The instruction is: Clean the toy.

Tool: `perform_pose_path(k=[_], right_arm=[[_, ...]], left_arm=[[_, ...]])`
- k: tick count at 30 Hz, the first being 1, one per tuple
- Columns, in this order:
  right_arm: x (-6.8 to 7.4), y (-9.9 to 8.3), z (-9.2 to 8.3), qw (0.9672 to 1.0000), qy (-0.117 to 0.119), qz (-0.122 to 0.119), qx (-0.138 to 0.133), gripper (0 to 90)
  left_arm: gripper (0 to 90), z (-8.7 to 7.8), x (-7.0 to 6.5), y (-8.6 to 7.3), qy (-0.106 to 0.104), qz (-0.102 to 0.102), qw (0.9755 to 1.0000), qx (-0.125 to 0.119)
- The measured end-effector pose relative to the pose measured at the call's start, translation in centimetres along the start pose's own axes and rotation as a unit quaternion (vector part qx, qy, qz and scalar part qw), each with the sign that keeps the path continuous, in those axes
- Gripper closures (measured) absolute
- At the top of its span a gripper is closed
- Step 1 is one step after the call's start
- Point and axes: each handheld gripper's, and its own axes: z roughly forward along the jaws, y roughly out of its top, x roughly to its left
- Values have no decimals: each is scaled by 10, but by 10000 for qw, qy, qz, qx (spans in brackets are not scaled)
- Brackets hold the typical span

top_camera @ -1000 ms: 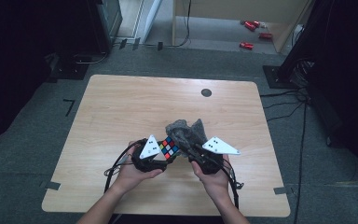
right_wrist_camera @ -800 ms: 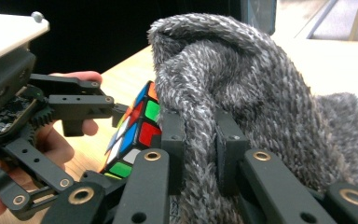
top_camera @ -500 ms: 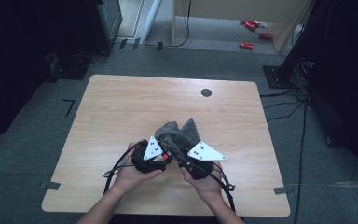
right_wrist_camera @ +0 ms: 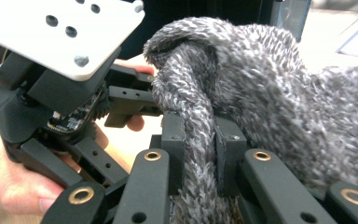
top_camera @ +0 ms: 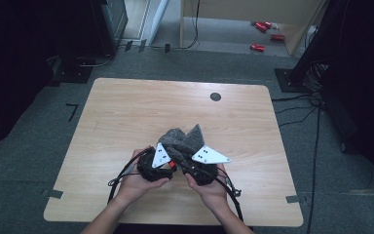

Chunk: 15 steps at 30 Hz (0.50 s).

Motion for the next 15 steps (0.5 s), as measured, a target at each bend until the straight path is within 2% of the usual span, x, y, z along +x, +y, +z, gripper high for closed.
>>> perform_pose_path(k=[7, 10, 13, 15], right_arm=[[13, -4, 6, 9995, 16, -262, 156, 783], [5, 0, 1, 10000, 6, -81, 17, 783], [-4, 3, -5, 9998, -160, 98, -111, 781], [-4, 2, -5, 9998, -156, 96, -79, 780]], left_arm=[[352, 0, 0, 0, -40, -28, 10000, 6], [352, -2, 1, 1, -62, -43, 10000, -50], [352, -1, 0, 1, -119, -49, 9999, -62], [351, 0, -1, 1, -109, -46, 9999, -56]])
